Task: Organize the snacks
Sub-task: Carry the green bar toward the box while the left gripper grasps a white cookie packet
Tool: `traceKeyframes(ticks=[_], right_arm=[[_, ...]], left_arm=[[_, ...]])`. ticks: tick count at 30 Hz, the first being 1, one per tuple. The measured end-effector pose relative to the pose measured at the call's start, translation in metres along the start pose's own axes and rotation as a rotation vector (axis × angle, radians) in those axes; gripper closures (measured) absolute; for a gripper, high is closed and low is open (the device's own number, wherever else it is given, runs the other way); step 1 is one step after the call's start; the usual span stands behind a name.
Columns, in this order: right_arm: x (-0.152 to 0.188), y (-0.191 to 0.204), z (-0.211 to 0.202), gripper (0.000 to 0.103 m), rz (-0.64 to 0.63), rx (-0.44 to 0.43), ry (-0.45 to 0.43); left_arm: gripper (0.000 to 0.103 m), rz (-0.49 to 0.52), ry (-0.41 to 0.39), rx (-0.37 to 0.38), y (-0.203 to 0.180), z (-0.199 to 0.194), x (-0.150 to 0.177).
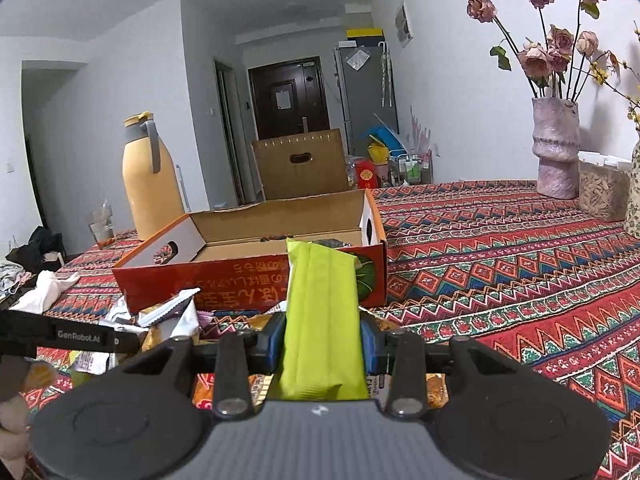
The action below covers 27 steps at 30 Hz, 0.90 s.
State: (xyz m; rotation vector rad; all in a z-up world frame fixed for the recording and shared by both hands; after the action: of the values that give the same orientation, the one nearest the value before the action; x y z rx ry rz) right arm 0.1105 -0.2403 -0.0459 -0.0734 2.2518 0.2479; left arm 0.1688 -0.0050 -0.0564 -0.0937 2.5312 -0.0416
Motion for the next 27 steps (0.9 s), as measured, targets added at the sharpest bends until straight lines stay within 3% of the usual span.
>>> traceKeyframes(ticks=[12,27], right_arm=[[-0.008,0.005,-0.002,0.066,-0.012,-0.003,-0.023],[-0.079,0.024,0.015,0.066,-0.065,-0.04,-0.104]], left_arm=[[0.05,-0.002,-0.111,-0.013,0.005,-0.036,-0.016],[0.05,-0.002,-0.225,-0.034,-0.008,-0.051,-0.084]])
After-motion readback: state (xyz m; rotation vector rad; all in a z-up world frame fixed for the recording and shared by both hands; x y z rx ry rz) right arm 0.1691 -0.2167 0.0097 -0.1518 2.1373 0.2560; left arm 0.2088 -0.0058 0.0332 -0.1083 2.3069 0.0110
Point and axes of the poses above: each gripper's, at about its wrist camera, not at the fingertips, and z roughly the way its jaws point, y to its left, x to its underside, the point moved 6 cm from there along z, roughly the way its jaws point, and after that the axes turned 14 degrees about y, right-handed, at the moved point
